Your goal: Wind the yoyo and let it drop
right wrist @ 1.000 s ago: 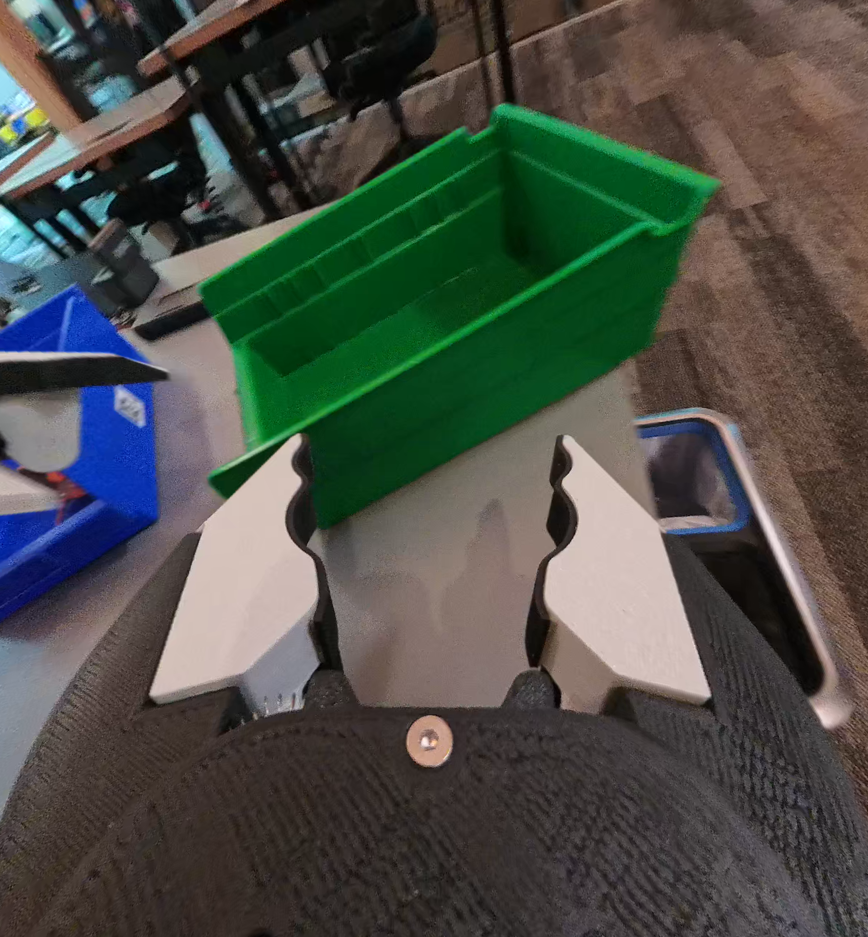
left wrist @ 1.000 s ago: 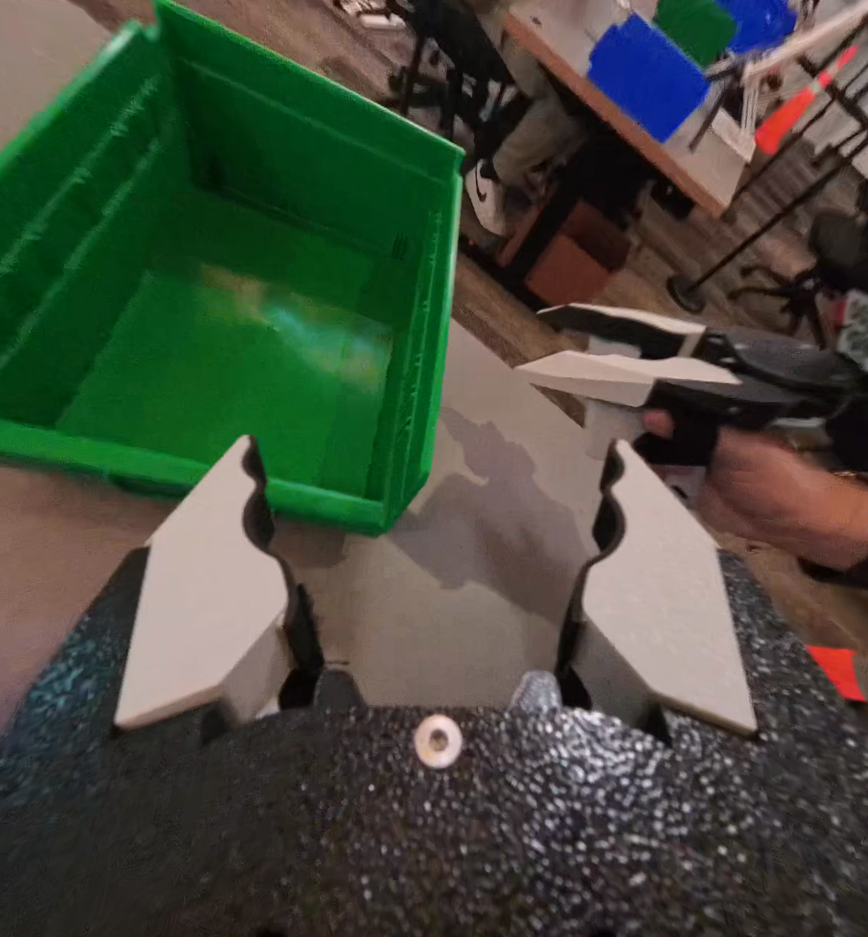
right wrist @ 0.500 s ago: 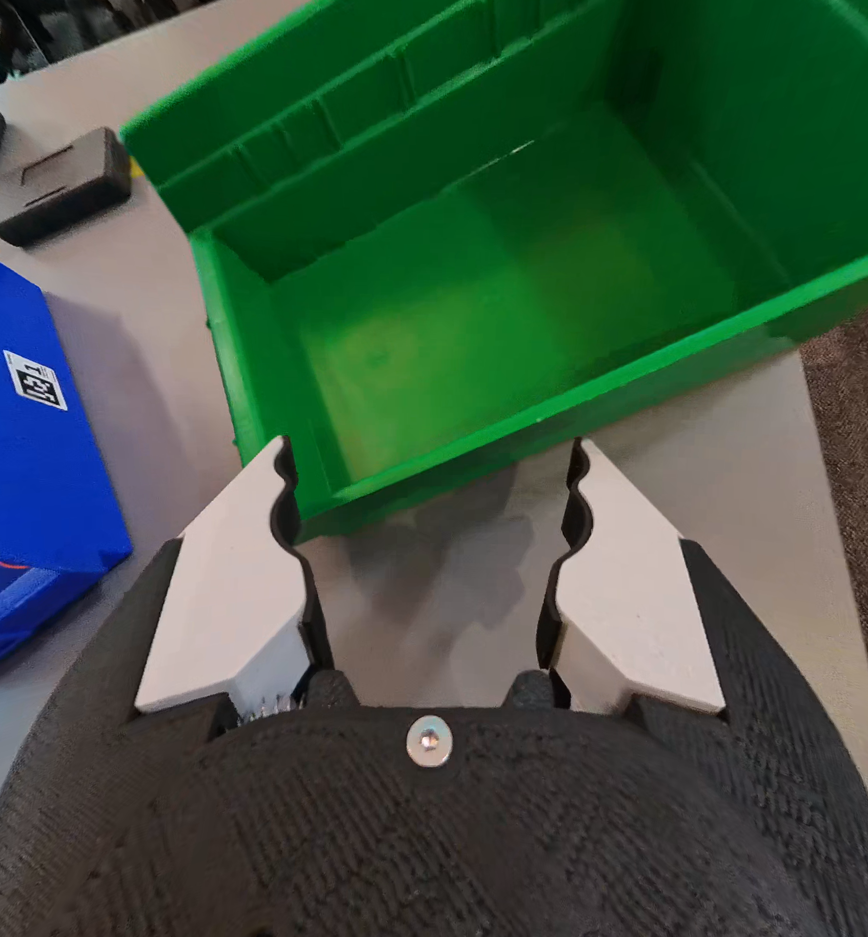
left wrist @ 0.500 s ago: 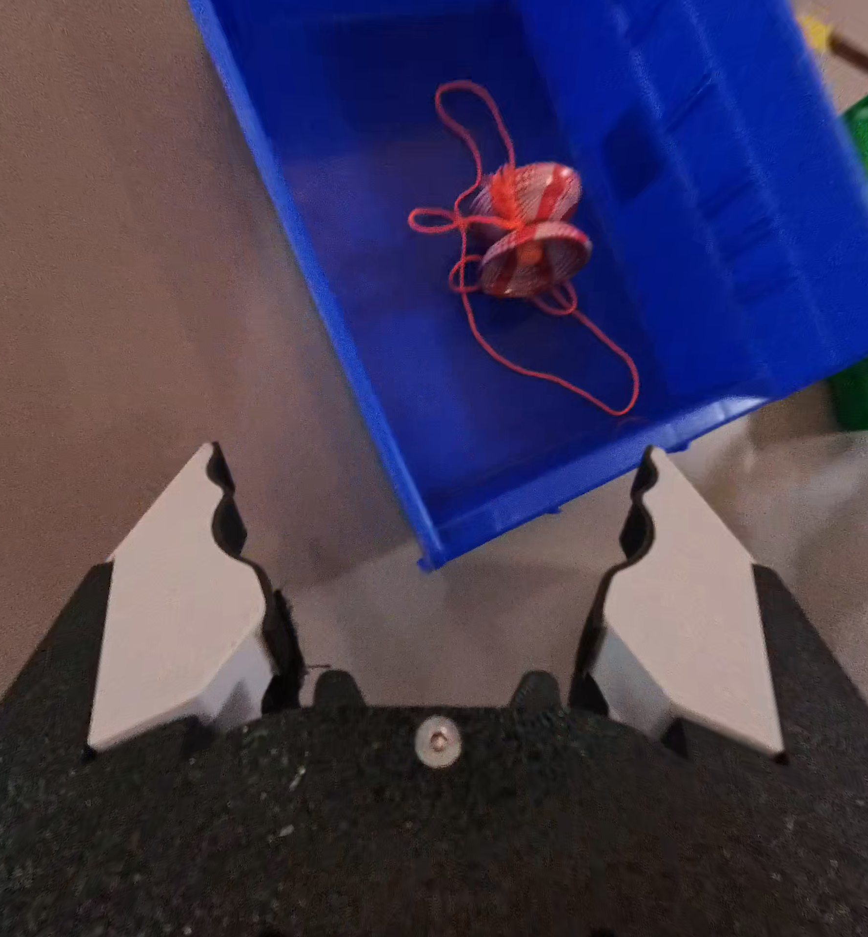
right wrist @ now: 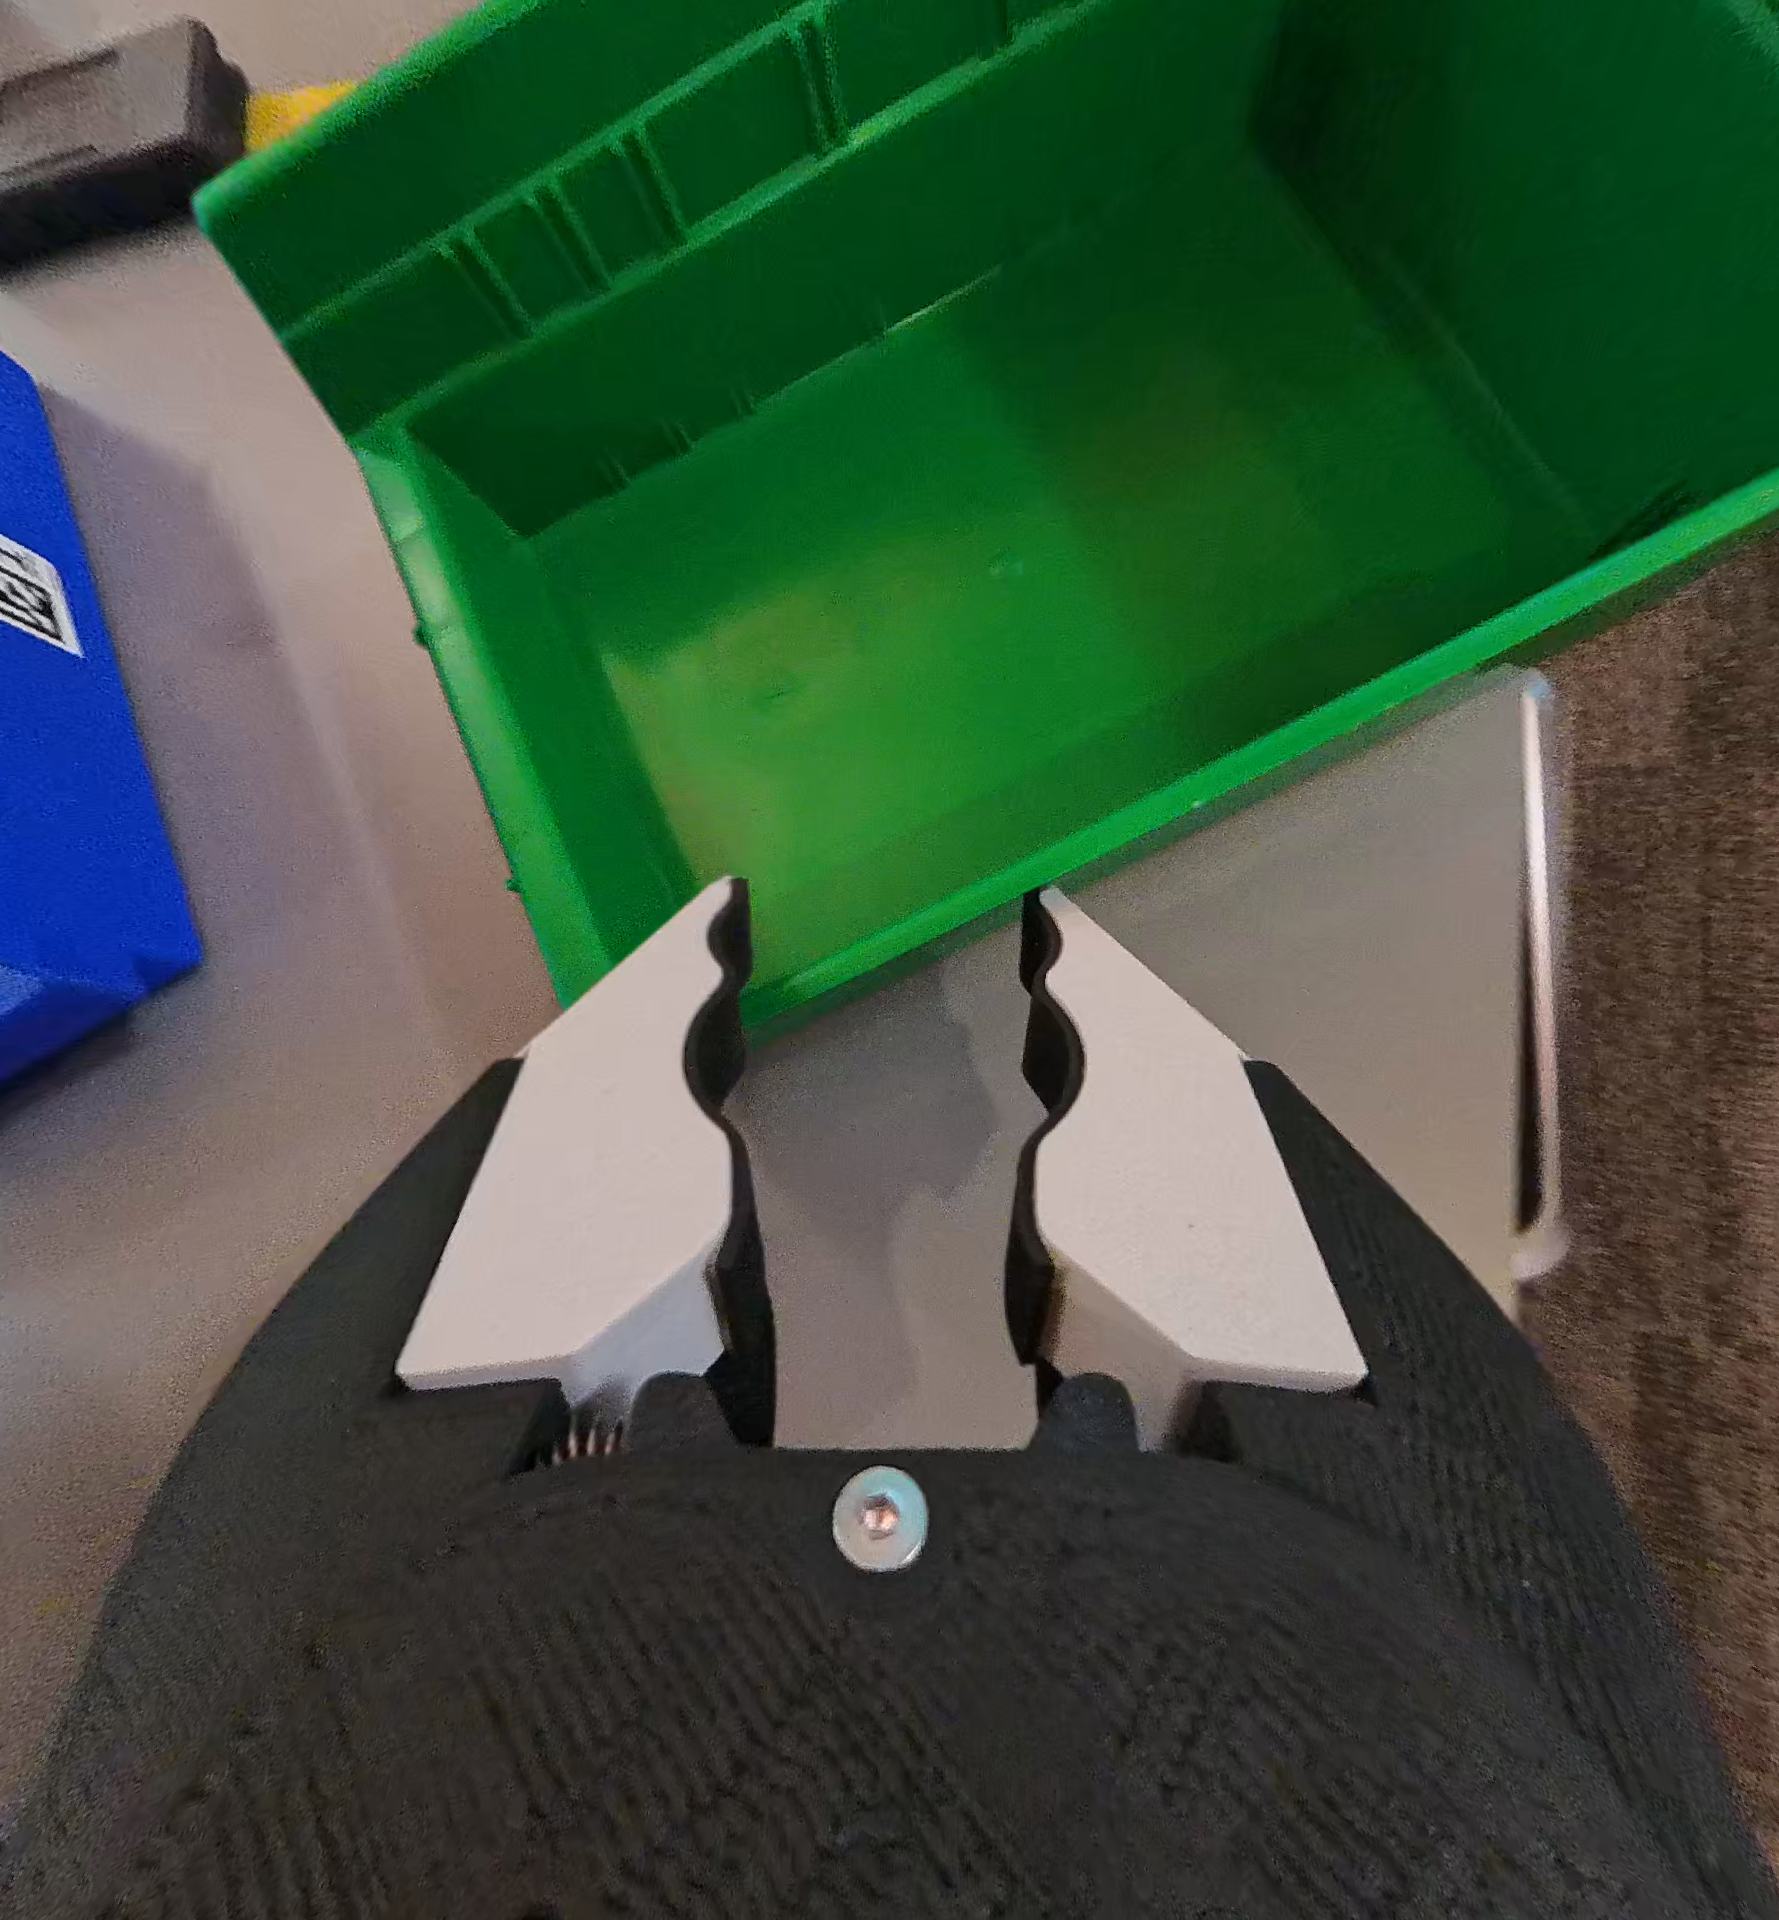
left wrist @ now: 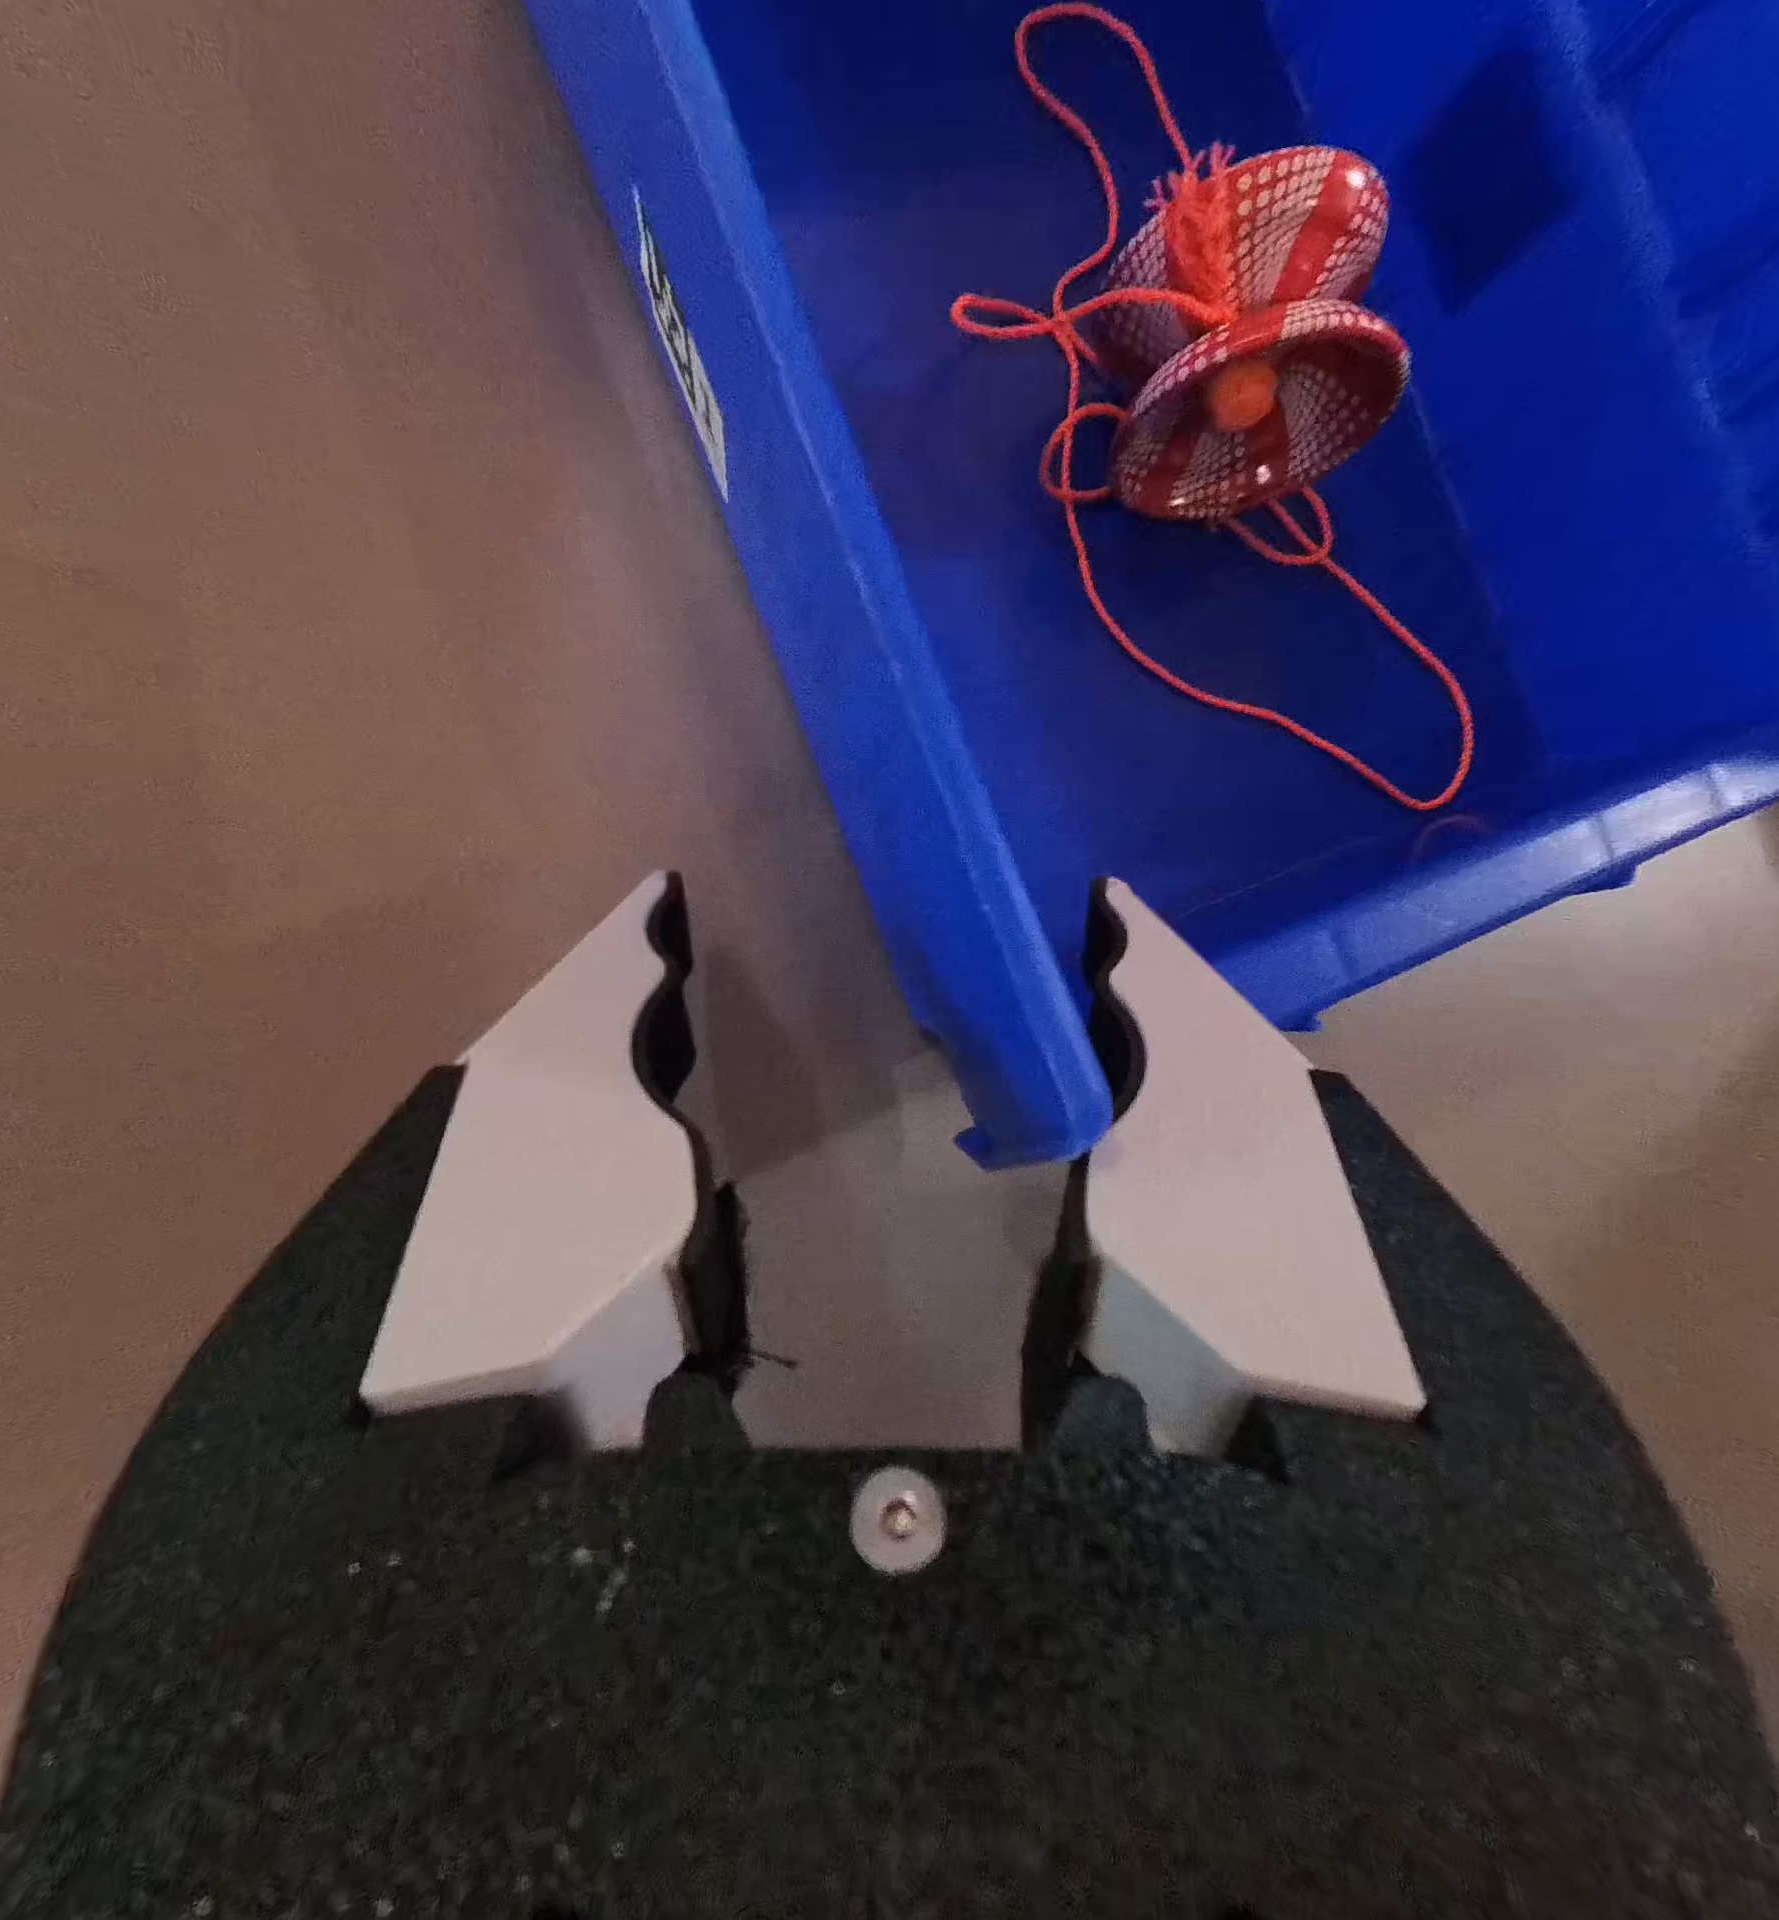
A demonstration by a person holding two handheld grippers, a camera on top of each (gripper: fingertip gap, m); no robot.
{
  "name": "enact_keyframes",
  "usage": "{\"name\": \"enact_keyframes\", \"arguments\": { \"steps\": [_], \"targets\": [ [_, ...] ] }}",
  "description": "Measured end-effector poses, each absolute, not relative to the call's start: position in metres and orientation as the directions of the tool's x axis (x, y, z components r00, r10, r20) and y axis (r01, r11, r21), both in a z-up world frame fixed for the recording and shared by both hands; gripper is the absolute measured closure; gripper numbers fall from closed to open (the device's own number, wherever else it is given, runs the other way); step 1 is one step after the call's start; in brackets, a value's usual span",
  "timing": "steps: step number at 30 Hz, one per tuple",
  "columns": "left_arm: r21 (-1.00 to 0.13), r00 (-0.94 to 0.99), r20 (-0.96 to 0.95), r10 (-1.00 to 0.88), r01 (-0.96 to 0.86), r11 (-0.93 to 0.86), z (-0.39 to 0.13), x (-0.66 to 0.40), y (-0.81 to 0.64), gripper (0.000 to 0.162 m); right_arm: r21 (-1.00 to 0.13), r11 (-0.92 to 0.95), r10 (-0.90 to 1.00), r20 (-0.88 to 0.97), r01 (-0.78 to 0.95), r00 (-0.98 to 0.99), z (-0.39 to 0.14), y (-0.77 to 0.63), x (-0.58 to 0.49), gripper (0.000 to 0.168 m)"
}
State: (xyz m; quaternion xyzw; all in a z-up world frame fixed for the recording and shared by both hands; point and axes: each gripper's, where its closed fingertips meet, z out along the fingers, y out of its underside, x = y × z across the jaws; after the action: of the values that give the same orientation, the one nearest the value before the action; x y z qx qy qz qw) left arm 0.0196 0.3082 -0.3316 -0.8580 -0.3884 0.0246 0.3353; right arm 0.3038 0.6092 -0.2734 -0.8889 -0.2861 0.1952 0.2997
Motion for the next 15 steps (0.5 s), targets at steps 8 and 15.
{"name": "enact_keyframes", "arguments": {
  "steps": [8,15],
  "targets": [
    [-0.621,0.715,0.369,0.594,0.665,-0.415,-0.317,0.031,0.325,0.051,-0.640,-0.617,0.625,-0.044,0.458,0.779,-0.268,0.623,0.346,0.132],
    [-0.649,0.702,0.377,0.605,0.666,-0.368,-0.308,0.012,0.325,0.068,-0.595,-0.738,0.535,-0.229,0.318,0.813,-0.273,0.618,0.335,0.117]
  ]
}}
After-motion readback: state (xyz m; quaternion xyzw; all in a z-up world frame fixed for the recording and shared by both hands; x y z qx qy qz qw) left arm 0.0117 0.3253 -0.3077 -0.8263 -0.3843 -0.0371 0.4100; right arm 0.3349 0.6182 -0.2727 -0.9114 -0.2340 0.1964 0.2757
